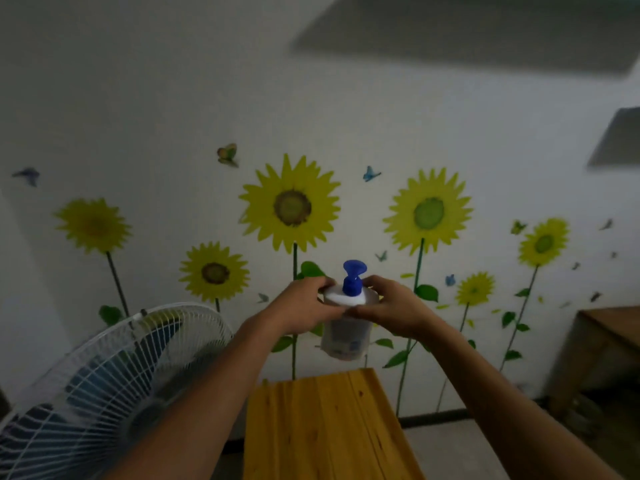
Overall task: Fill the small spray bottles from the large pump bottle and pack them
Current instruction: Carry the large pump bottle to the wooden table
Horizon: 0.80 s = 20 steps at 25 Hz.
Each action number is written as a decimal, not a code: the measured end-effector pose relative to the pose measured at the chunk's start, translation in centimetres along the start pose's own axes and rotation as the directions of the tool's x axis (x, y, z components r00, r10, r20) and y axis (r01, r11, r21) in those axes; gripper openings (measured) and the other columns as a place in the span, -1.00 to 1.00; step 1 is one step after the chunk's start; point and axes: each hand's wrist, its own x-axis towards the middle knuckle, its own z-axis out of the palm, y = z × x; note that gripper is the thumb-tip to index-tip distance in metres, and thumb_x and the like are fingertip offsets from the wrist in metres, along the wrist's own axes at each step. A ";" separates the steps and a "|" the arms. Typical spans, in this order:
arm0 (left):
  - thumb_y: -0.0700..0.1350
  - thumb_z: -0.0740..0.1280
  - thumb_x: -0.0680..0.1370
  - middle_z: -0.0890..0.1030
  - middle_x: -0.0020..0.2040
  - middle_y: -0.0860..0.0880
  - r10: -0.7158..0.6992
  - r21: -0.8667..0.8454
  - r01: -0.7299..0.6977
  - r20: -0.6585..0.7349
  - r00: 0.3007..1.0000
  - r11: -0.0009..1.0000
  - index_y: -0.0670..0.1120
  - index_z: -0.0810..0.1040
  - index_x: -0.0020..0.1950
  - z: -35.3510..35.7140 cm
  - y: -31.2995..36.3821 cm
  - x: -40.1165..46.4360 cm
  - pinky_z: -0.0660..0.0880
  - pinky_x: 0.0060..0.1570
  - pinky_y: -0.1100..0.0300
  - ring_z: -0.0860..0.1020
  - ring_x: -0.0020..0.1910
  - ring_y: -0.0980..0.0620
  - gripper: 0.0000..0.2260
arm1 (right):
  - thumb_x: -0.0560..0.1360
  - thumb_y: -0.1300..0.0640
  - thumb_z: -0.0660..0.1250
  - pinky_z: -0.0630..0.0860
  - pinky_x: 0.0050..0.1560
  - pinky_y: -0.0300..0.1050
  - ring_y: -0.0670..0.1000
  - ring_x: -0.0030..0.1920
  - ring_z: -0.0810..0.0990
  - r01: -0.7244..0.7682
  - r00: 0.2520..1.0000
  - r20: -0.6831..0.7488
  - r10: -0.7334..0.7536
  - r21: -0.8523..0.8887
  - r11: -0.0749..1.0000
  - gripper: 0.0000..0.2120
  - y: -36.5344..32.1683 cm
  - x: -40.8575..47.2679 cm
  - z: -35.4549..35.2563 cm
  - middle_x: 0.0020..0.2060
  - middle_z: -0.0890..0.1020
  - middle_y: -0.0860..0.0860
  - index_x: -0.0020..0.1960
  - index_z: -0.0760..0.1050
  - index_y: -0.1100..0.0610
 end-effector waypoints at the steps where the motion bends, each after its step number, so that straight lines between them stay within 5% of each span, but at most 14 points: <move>1: 0.03 0.46 0.40 0.63 0.11 0.02 0.023 0.007 -0.023 -0.007 1.000 1.000 0.00 0.49 0.28 -0.5 0.6 0.2 0.53 -0.02 0.19 0.59 -0.01 0.09 -0.53 | 0.26 -0.19 0.43 0.51 -0.15 -0.17 -0.05 -0.11 0.58 0.002 1.000 -0.017 -0.002 -0.003 1.000 -0.45 -0.6 -0.1 -0.7 -0.03 0.60 -0.02 0.20 0.44 -0.05; 11: 0.05 0.48 0.39 0.61 0.09 0.05 0.150 -0.064 -0.147 0.034 0.988 0.987 0.04 0.50 0.24 -0.4 3.9 2.2 0.59 0.04 0.04 0.63 -0.05 0.10 -0.55 | 0.30 -0.14 0.44 0.46 -0.17 -0.18 -0.01 -0.09 0.58 -0.081 0.983 -0.167 0.077 -0.020 0.997 -0.46 -2.2 -2.7 -4.5 -0.05 0.59 -0.01 0.22 0.46 0.01; 20: -0.04 0.50 0.37 0.64 0.03 0.07 0.423 -0.212 -0.372 0.299 0.856 0.903 0.06 0.57 0.14 15.1 16.4 6.2 0.58 0.05 0.01 0.65 -0.07 0.08 -0.64 | 0.23 -0.24 0.43 0.53 -0.05 -0.11 -0.03 -0.03 0.59 -0.411 0.848 -0.388 0.362 -0.048 0.910 -0.43 7.9 -15.4 -15.8 0.00 0.63 -0.02 0.17 0.50 -0.02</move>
